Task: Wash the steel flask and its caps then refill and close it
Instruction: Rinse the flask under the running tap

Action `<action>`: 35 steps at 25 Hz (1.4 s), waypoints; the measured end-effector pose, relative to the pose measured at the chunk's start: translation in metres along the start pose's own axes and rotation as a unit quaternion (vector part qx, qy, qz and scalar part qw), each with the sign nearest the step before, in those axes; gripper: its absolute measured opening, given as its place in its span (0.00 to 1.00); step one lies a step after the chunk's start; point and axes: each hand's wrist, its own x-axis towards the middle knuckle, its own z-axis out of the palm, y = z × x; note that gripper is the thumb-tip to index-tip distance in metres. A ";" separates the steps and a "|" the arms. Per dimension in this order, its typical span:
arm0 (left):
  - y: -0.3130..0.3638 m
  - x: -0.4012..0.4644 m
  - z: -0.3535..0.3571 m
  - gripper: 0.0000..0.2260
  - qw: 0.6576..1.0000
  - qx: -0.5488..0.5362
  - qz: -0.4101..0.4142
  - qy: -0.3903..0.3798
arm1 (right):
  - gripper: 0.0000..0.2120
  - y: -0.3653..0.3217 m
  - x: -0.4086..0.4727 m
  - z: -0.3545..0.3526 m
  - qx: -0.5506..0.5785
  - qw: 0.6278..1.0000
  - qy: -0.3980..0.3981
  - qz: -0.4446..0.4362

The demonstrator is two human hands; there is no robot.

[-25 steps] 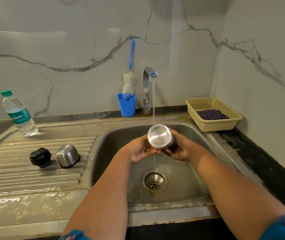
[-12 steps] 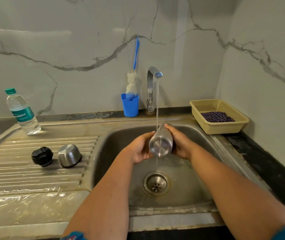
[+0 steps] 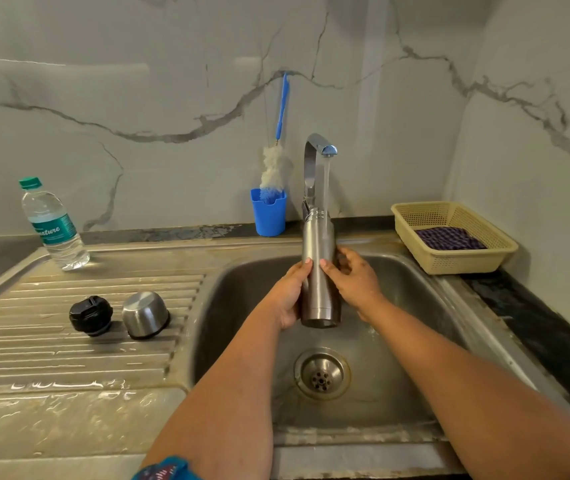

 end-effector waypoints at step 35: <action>0.026 0.014 0.017 0.28 0.990 -0.128 0.024 0.061 | 0.42 -0.003 -0.002 -0.044 -0.151 0.942 -0.237 0.184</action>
